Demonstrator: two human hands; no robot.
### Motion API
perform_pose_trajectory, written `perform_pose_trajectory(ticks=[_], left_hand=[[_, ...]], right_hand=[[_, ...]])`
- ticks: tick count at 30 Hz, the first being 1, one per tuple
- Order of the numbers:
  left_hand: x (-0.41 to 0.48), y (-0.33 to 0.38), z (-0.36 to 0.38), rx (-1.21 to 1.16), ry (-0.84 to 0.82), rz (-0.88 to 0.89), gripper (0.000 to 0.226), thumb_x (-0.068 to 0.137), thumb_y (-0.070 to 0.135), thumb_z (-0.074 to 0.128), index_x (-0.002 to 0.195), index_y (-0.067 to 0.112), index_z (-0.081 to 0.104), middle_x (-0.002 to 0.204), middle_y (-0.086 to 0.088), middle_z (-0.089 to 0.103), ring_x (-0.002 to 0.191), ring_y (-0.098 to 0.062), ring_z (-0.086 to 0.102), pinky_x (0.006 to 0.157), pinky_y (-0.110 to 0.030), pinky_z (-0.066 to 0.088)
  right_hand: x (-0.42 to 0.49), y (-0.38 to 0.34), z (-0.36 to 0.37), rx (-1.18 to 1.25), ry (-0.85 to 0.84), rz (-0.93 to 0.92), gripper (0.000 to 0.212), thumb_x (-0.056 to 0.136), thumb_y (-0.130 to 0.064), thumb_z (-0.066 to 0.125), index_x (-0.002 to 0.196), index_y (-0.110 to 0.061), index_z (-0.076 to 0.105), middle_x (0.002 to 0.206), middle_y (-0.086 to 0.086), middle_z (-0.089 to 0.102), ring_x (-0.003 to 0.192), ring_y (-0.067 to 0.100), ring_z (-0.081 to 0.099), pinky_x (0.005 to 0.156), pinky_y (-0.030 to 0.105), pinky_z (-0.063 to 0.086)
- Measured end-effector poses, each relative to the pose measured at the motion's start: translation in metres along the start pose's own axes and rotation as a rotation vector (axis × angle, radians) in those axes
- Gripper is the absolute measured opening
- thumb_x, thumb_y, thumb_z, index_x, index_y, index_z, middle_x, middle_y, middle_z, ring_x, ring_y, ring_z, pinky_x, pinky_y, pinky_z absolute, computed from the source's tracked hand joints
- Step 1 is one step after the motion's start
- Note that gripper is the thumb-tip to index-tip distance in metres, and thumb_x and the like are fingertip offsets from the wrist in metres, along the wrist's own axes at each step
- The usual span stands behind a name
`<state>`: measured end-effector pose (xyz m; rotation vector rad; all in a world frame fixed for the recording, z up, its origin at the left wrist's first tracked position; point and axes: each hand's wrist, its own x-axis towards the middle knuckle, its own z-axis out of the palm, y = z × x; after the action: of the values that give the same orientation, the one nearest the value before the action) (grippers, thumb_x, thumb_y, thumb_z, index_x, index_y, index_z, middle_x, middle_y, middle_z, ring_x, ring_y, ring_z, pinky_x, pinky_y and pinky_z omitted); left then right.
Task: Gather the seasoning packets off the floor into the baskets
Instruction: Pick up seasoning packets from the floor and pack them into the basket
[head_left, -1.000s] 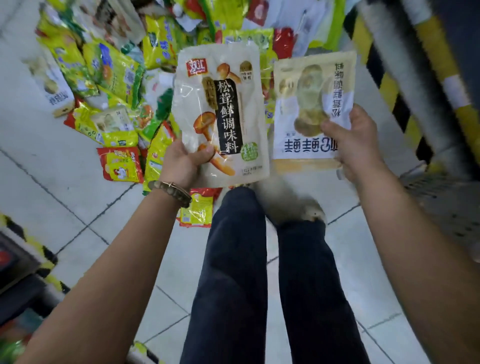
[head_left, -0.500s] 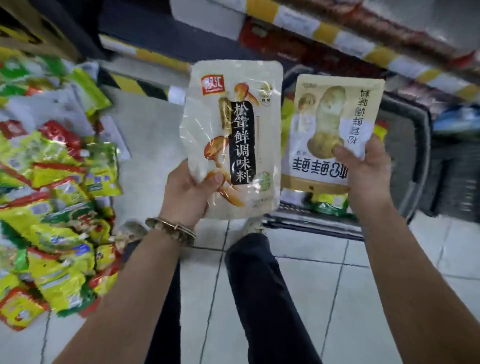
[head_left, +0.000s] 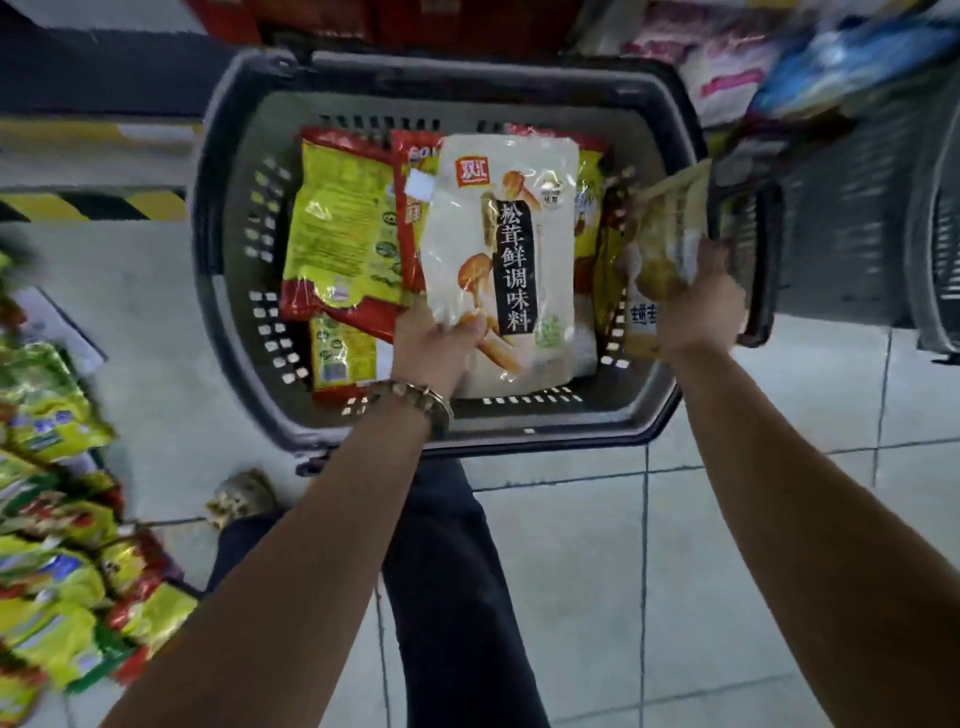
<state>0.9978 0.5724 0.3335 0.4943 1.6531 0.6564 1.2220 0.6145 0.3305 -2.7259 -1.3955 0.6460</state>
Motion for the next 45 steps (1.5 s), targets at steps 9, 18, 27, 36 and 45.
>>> perform_pose_trajectory(ticks=[9, 18, 27, 36, 45], left_hand=[[0.033, -0.002, 0.026, 0.098, 0.013, -0.044, 0.022, 0.087, 0.011, 0.064, 0.098, 0.015, 0.046, 0.078, 0.013, 0.049, 0.069, 0.002, 0.044, 0.052, -0.006, 0.037], [0.054, -0.002, 0.031, -0.003, -0.093, -0.054, 0.020, 0.078, 0.013, 0.072, 0.092, 0.024, 0.064, 0.092, 0.006, 0.070, 0.102, -0.023, 0.064, 0.099, -0.045, 0.044], [0.062, 0.014, 0.055, 0.309, -0.055, 0.111, 0.061, 0.082, 0.002, 0.061, 0.137, 0.017, 0.039, 0.099, 0.005, 0.058, 0.078, -0.010, 0.056, 0.062, -0.016, 0.047], [0.045, -0.004, 0.004, 0.284, 0.016, 0.131, 0.057, 0.084, 0.003, 0.062, 0.136, 0.014, 0.041, 0.130, -0.008, 0.054, 0.116, -0.019, 0.054, 0.089, -0.027, 0.046], [0.015, -0.027, -0.127, 0.114, 0.160, 0.241, 0.056, 0.079, 0.006, 0.065, 0.132, 0.008, 0.044, 0.111, 0.000, 0.054, 0.096, -0.010, 0.055, 0.085, -0.014, 0.046]], right_hand=[[0.025, -0.025, 0.044, -0.139, -0.132, -0.215, 0.058, 0.087, 0.010, 0.038, 0.142, -0.007, 0.029, 0.123, 0.023, 0.056, 0.108, 0.040, 0.057, 0.082, 0.044, 0.047], [-0.012, -0.036, 0.038, 0.610, -0.177, -0.094, 0.034, 0.092, -0.027, 0.058, 0.121, -0.009, 0.054, 0.096, -0.009, 0.059, 0.079, -0.001, 0.058, 0.057, 0.000, 0.038], [0.017, -0.039, 0.062, 0.546, -0.020, 0.031, 0.043, 0.091, -0.020, 0.061, 0.128, -0.007, 0.043, 0.099, 0.001, 0.062, 0.096, 0.019, 0.062, 0.079, 0.028, 0.049], [0.000, -0.036, 0.063, 0.288, 0.110, -0.114, 0.051, 0.091, -0.027, 0.054, 0.136, -0.009, 0.043, 0.139, 0.011, 0.045, 0.126, 0.029, 0.043, 0.094, 0.038, 0.041], [-0.109, -0.139, 0.079, 0.259, -0.094, -0.677, 0.057, 0.088, -0.024, 0.057, 0.139, -0.004, 0.040, 0.136, 0.018, 0.048, 0.127, 0.033, 0.041, 0.102, 0.039, 0.037]])
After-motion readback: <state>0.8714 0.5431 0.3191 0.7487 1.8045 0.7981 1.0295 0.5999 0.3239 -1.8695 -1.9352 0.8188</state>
